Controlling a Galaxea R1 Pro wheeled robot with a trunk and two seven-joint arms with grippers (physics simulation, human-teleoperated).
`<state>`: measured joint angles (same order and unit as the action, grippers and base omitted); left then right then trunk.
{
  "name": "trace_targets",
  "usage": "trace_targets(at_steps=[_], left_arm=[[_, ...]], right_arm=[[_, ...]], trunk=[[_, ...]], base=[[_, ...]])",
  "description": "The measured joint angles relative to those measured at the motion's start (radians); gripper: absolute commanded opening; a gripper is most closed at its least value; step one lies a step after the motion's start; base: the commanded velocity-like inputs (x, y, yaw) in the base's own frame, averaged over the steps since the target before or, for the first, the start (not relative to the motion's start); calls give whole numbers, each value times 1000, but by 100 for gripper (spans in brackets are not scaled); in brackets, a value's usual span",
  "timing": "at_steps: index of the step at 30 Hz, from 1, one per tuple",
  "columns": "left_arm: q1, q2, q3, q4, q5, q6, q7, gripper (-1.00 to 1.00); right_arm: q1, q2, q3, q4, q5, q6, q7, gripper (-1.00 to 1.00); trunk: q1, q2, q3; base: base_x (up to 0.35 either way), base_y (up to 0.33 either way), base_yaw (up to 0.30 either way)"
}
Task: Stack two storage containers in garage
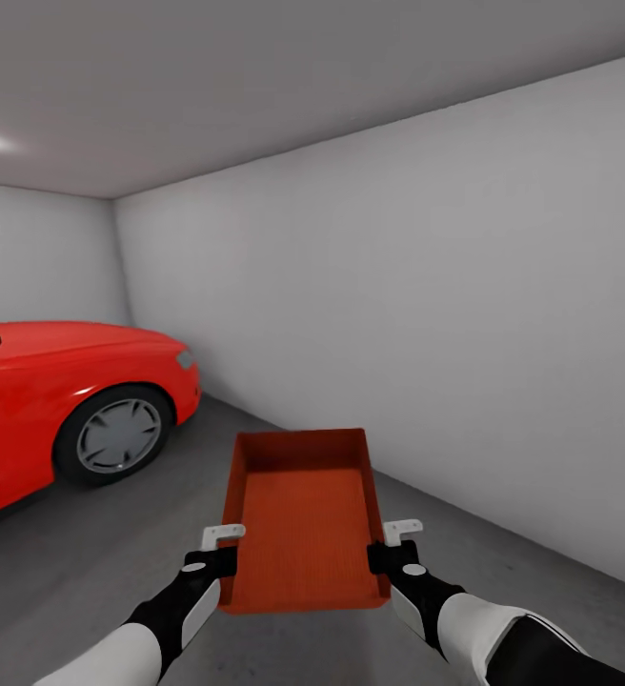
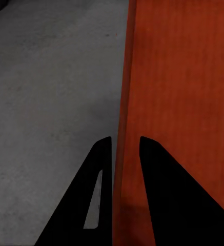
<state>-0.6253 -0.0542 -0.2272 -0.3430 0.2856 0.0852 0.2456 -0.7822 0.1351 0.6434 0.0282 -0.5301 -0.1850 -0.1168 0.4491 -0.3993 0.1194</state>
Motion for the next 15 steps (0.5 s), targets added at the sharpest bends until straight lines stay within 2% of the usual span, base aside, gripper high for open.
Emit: trace_targets(at_steps=[15], left_arm=[[0,-1,0,0,0,0,1,-100]], right_arm=[[0,-1,0,0,0,0,1,-100]], trunk=[[0,0,0]], base=[[321,0,-250]])
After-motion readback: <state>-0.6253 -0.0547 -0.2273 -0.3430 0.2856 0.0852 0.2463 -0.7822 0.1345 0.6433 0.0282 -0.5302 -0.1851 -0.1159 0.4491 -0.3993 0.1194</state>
